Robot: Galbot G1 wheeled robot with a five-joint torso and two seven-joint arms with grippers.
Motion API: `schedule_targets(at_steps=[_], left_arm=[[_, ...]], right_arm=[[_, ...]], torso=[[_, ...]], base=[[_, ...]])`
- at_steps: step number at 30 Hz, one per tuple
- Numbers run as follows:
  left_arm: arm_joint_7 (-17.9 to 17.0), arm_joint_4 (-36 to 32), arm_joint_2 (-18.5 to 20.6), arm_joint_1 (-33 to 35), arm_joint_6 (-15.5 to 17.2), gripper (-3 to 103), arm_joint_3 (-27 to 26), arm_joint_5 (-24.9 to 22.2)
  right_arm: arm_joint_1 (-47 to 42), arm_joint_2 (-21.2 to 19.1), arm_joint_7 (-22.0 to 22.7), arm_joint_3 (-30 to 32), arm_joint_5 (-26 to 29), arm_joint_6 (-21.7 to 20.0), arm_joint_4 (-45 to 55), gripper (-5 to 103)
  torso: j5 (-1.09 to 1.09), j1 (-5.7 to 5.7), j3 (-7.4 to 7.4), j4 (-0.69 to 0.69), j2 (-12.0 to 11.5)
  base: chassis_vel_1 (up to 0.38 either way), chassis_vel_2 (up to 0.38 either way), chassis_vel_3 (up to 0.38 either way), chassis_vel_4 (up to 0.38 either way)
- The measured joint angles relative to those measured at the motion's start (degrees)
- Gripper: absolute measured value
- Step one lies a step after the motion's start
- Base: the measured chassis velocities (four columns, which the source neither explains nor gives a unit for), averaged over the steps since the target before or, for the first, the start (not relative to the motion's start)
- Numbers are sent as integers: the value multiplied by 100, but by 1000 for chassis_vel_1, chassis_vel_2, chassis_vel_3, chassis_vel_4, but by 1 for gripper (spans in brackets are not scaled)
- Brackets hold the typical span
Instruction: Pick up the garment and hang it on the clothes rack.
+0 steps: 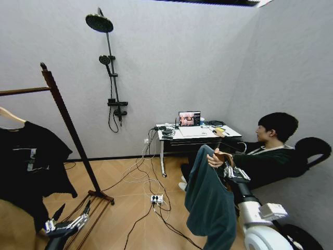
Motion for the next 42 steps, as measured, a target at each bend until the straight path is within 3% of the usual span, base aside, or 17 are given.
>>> schedule_targets(at_steps=[32, 42], left_arm=[[0, 0, 0, 0, 0, 100, 0, 0], [1, 0, 0, 0, 0, 100, 0, 0]], right_arm=[[-10, -58, -95, 115, 31, 122, 17, 10], [513, -380, -142, 103, 145, 83, -325, 10]], torso=[[0, 0, 0, 0, 0], [-1, 0, 0, 2, 0]], base=[[0, 0, 0, 0], [0, 0, 0, 0]])
